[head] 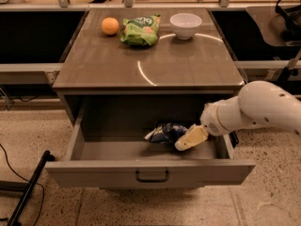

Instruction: Place blue chip bag into top drawer

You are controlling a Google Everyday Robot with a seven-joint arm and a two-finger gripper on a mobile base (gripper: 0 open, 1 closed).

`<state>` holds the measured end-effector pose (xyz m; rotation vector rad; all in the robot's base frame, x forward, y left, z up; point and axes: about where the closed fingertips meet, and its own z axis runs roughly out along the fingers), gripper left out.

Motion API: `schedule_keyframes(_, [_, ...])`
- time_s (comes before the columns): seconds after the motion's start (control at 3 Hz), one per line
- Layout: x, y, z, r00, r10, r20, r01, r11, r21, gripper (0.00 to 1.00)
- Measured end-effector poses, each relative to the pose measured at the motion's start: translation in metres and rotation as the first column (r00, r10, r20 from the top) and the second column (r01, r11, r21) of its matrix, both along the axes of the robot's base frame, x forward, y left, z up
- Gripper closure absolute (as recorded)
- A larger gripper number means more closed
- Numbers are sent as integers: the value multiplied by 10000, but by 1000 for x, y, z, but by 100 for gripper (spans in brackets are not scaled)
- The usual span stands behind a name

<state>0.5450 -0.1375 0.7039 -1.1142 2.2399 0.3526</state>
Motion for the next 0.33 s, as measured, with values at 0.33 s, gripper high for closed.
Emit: schedule_keyframes(0.33, [-16,-18,10,9994,-200,-266,211,9989,412,0])
